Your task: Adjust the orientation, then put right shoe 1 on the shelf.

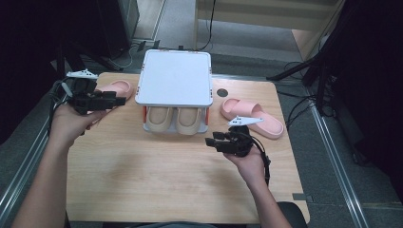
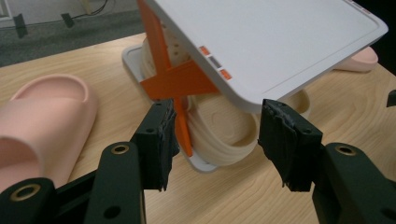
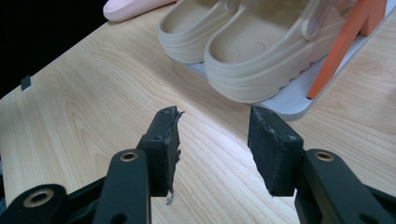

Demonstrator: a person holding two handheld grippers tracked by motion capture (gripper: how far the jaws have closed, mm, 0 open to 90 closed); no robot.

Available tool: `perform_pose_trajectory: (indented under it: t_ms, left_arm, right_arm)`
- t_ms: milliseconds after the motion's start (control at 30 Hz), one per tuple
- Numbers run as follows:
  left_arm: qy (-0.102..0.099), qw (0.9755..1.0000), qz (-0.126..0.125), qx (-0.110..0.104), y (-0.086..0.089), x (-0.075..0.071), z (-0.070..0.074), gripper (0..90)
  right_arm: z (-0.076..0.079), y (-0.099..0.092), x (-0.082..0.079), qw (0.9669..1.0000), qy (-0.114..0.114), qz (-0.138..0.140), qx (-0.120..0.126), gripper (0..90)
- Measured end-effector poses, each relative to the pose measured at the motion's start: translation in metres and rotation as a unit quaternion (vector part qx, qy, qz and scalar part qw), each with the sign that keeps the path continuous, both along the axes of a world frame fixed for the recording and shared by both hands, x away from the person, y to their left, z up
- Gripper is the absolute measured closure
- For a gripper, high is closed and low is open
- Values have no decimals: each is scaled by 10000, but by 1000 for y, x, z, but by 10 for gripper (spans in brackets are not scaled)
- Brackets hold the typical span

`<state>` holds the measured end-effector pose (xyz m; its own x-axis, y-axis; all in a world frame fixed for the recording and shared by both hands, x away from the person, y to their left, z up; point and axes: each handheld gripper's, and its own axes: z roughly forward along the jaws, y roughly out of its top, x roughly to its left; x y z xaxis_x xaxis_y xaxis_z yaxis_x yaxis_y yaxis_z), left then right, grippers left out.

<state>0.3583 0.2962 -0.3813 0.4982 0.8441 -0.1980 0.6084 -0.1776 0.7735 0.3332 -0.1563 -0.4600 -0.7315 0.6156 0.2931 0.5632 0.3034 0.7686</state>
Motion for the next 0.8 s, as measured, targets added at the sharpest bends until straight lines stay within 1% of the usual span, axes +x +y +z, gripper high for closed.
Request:
perform_pose_trajectory:
  t_ms: [67,100,233,267,367,400,467,500,533,633,667,733,800]
  left_arm:
    - [32,10000,88,22,5,0,-3,458]
    - [39,9999,93,69,8,0,-5,460]
    - [-49,9998,165,129,20,1,-12,517]
    - [-16,9998,185,88,23,2,-14,530]
    - [24,9997,254,68,29,4,-21,576]
    - [76,9996,254,33,31,5,-23,597]
    - [32,9996,264,29,34,6,-28,625]
    - [44,9997,253,12,36,7,-30,646]
    - [99,9995,295,-57,39,9,-32,666]
    - [97,9993,354,-81,44,12,-37,711]
    - [113,9991,401,-53,46,13,-39,723]
    - [195,9990,408,4,49,15,-43,773]
    - [230,9988,422,83,51,17,-48,820]
  right_arm:
    - [0,1,2,10000,-22,43,-7,539]
    - [0,2,2,10000,-16,53,-33,538]
    - [-1,6,2,9999,-1,110,-99,538]
    - [-2,7,2,9998,1,123,-139,538]
    - [-4,10,0,9997,21,154,-182,537]
    - [-4,11,0,9997,18,158,-180,538]
    - [-5,13,0,9996,5,191,-203,537]
    - [-5,14,-1,9996,14,193,-203,536]
    - [-5,14,-1,9996,34,195,-204,536]
    - [-6,15,-3,9995,53,194,-253,536]
    - [-7,15,-3,9994,44,201,-265,535]
    - [-7,14,-3,9995,37,177,-247,535]
    - [-6,13,-4,9996,38,149,-240,535]
